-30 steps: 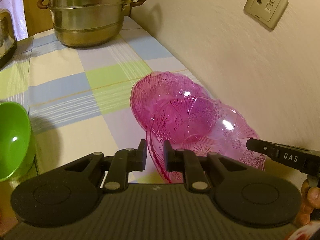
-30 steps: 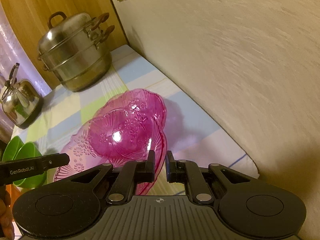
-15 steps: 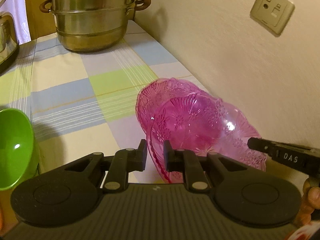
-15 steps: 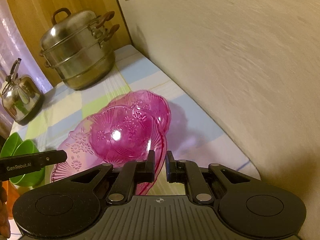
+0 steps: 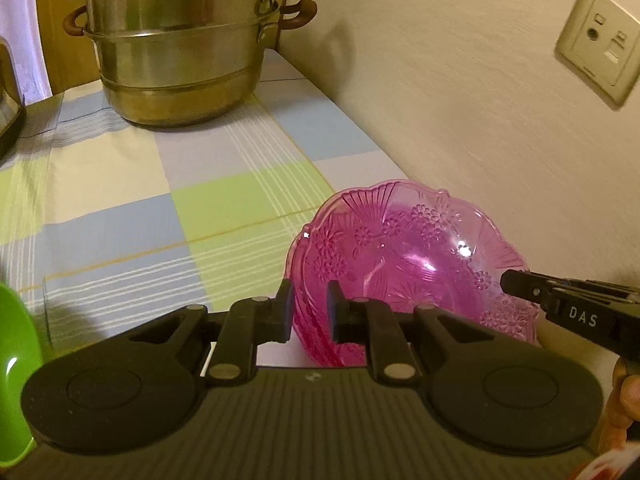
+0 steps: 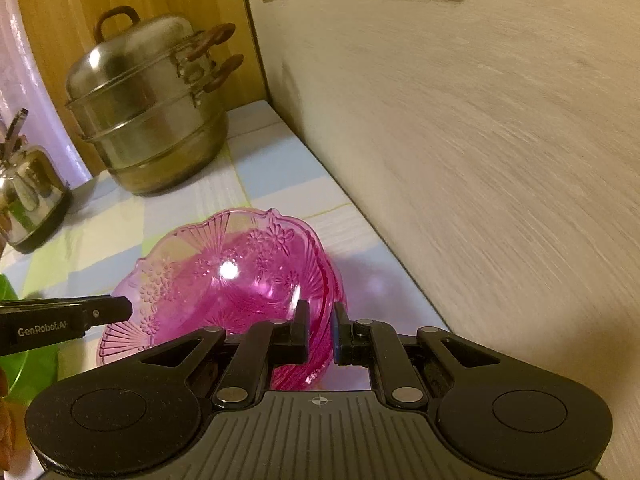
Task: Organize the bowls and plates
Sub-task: 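Lower the pink plate onto the stack and open both grippers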
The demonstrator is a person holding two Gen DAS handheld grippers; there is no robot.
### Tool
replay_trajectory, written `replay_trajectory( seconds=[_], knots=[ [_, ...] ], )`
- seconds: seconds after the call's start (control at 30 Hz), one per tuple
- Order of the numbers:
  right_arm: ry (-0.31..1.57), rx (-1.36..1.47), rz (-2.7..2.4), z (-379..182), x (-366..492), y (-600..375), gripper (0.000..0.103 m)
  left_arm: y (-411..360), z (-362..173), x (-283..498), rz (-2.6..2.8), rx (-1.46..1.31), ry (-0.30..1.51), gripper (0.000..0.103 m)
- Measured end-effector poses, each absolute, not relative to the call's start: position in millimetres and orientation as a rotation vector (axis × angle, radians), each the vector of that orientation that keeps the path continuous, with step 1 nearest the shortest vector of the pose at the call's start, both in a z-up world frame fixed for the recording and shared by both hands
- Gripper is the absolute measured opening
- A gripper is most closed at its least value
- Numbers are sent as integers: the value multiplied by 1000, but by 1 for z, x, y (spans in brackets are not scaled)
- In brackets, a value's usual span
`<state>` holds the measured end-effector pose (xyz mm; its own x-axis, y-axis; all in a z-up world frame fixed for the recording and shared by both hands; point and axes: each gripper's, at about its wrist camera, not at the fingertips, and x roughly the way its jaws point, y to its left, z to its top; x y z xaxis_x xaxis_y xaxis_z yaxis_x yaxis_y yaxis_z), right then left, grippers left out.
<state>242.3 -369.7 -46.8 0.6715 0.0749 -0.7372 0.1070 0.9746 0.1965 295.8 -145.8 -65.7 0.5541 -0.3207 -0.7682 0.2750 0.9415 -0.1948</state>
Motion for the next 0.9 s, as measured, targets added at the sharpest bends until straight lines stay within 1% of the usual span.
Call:
replay_trajectory(
  seconds=[0.3,0.9],
  knots=[
    [873,229,-31,-65,263,-371,11,-147,-84,306,-357,-52,939,15],
    [885,223,-30,-76,271,-370,11,-149,-90,313,-356,-60,945,15]
  ],
)
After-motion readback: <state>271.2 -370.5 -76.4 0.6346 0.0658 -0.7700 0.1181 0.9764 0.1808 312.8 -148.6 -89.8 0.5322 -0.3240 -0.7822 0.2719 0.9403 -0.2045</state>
